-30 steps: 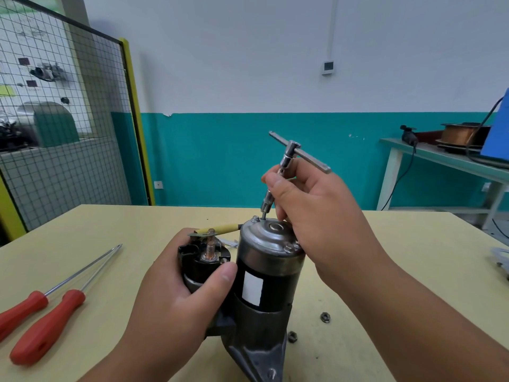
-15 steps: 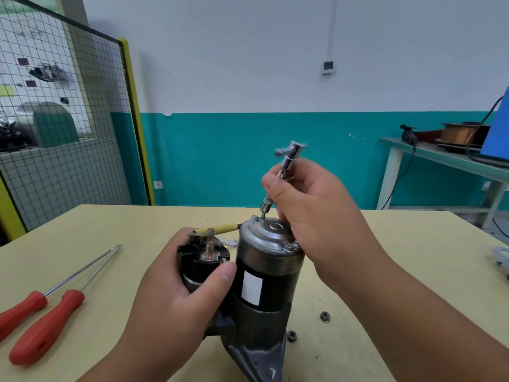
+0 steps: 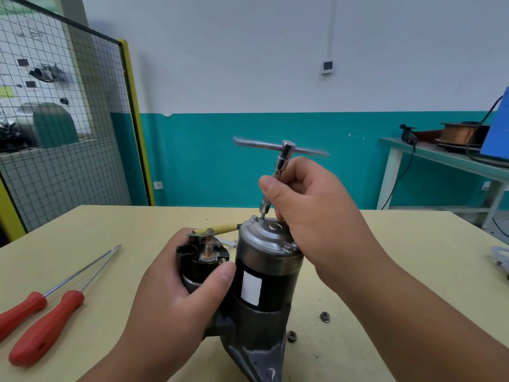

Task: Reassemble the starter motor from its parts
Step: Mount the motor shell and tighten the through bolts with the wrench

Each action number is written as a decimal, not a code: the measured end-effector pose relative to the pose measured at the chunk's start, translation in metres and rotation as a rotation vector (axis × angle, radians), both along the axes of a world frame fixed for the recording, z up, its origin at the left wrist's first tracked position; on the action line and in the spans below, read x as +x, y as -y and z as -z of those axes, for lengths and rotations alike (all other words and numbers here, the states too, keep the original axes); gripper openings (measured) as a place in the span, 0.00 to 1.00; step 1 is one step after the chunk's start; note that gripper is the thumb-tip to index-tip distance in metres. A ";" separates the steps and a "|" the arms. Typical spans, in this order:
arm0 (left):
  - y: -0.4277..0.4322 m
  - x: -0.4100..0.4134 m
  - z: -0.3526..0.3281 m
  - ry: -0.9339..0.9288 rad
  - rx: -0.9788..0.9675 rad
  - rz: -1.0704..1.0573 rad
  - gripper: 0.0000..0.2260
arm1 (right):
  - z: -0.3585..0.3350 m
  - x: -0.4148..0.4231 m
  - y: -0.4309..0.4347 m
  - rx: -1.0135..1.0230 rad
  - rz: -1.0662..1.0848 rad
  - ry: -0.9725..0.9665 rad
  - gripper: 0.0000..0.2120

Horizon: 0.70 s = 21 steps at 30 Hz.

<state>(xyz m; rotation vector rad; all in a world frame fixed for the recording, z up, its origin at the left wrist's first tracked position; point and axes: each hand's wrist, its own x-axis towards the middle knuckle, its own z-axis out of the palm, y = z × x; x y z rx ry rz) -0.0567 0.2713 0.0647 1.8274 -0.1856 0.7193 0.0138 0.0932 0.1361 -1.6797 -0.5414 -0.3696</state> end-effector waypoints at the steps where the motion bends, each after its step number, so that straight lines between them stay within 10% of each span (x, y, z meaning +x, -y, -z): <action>1: 0.000 0.000 0.000 -0.002 0.004 -0.003 0.16 | 0.000 0.000 0.000 0.007 0.003 0.004 0.11; 21: 0.001 0.001 -0.001 -0.008 -0.018 -0.009 0.15 | 0.000 0.000 0.000 0.001 -0.003 -0.008 0.11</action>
